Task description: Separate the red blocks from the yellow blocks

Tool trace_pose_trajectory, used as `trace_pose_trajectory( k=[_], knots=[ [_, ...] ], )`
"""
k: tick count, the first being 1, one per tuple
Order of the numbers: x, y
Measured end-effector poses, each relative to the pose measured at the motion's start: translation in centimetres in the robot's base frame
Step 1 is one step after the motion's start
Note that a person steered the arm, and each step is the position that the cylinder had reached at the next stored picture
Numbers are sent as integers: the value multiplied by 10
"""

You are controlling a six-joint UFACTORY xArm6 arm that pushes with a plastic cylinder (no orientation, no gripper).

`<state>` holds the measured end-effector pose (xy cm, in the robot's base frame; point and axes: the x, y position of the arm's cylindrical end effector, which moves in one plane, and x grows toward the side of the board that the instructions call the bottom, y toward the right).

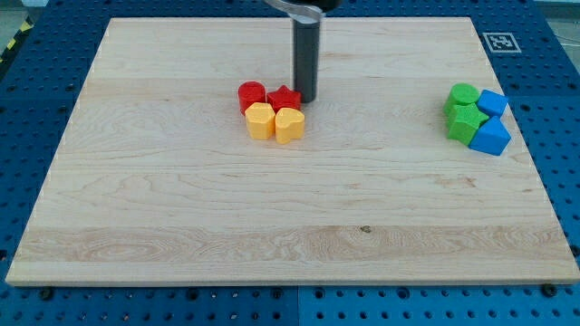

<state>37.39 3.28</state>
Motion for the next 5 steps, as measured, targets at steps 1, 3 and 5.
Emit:
trace_pose_trajectory(
  k=[1,3,5],
  knots=[
    [7,43],
    [-66,-23],
    [-22,-137]
  ],
)
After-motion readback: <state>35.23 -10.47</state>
